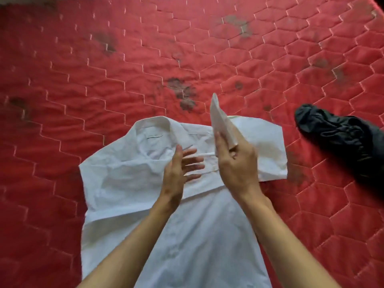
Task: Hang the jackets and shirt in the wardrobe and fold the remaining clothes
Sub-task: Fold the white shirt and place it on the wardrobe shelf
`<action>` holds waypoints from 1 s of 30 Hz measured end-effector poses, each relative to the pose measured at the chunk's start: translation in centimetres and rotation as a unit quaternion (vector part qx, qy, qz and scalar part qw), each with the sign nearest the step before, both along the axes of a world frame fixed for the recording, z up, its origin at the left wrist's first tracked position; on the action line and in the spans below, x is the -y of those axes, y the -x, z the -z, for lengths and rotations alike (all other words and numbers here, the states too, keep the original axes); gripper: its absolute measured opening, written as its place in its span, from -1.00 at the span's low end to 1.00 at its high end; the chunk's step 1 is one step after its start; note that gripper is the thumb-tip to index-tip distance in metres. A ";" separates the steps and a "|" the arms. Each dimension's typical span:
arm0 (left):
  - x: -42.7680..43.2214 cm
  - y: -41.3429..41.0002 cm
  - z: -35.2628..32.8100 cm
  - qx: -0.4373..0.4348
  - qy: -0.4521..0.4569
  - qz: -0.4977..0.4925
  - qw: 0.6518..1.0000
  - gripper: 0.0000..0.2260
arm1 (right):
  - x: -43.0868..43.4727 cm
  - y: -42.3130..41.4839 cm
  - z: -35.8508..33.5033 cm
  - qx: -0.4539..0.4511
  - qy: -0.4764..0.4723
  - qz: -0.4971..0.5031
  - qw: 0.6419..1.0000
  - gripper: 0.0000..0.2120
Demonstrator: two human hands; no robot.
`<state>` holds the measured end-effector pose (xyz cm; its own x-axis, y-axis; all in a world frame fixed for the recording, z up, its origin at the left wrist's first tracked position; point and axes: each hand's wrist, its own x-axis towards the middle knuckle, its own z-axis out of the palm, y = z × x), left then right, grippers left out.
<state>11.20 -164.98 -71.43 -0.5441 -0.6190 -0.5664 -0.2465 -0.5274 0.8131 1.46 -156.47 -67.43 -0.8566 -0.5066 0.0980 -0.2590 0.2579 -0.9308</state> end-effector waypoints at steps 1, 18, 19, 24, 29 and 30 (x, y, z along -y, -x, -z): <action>1.5 -1.3 -1.1 -0.025 -0.039 -0.024 0.999 -0.43 | 1.7 -2.3 0.5 -0.036 -0.025 -0.049 0.998 -0.66; 15.5 -25.7 7.1 0.338 0.149 -0.056 0.928 -0.73 | 5.4 -18.9 8.9 -0.059 -0.340 -0.417 0.841 -0.37; 15.1 -26.1 7.4 0.366 0.171 -0.025 0.914 -0.67 | 4.3 -17.8 9.9 -0.062 -0.358 -0.400 0.841 -0.37; 13.0 -25.8 8.4 0.410 0.262 0.028 0.873 -0.43 | -1.3 -12.1 12.9 -0.062 -0.475 -0.297 0.826 -0.30; 11.6 -25.6 8.7 0.432 0.255 -0.022 0.865 -0.20 | -5.8 -7.7 13.9 -0.087 -0.536 -0.224 0.809 -0.25; 11.2 -25.6 8.7 0.438 0.249 -0.035 0.863 -0.18 | -6.5 -7.1 13.7 -0.085 -0.551 -0.212 0.803 -0.25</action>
<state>36.84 -176.23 -80.10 0.0066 -0.9184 -0.3957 -0.8640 -0.2045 0.4602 8.52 -150.00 -81.12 -0.6059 -0.6085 -0.5124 -0.6404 0.7553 -0.1397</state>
